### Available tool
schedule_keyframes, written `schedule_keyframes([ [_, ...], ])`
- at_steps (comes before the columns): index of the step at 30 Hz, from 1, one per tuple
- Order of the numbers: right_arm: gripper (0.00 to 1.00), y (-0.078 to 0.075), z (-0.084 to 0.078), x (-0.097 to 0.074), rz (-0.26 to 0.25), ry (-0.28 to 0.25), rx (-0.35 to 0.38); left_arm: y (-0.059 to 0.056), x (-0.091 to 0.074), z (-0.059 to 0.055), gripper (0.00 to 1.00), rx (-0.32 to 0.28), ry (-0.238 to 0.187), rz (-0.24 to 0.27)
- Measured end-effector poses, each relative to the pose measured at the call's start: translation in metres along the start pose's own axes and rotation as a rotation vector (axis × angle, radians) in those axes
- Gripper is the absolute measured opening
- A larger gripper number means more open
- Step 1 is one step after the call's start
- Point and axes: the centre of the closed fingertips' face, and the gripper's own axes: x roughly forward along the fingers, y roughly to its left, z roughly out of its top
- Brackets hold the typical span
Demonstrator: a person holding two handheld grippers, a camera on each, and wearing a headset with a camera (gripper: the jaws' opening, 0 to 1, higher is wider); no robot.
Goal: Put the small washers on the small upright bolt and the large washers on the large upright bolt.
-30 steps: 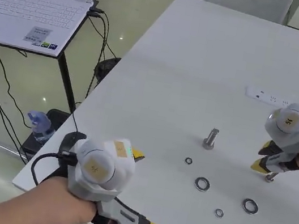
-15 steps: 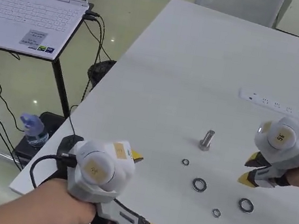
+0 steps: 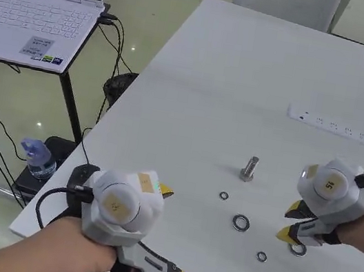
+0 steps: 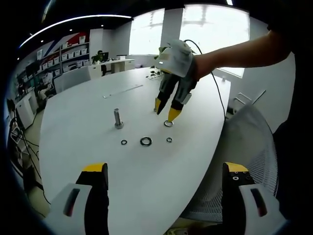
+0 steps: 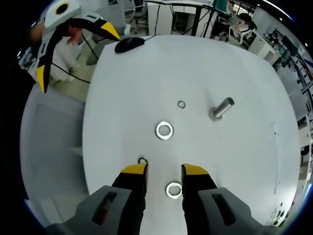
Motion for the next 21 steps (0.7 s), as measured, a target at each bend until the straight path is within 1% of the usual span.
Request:
schedule_keyframes([
  [1,0.29,0.002,-0.001,0.002,0.004,0.001,-0.001,0.002,-0.001,0.003,0.98,-0.002,-0.009,0.004],
  [4,0.28,0.005,-0.006,0.013,0.013,0.008,0.003,0.004,0.000,0.003,0.97,0.007,-0.004,0.013],
  [5,0.28,0.005,-0.007,0.014,0.015,0.007,0.005,0.004,0.001,0.003,0.97,0.007,-0.003,0.012],
  [10,0.28,0.013,-0.016,0.031,0.029,0.005,0.009,0.003,0.002,0.003,0.97,0.008,-0.001,0.008],
  [12,0.27,0.014,-0.019,0.035,0.027,0.015,0.003,0.002,0.002,0.002,0.97,0.012,0.004,0.006],
  [21,0.27,0.019,-0.022,0.046,0.040,0.024,0.016,0.007,-0.001,0.000,0.96,0.007,0.005,0.009],
])
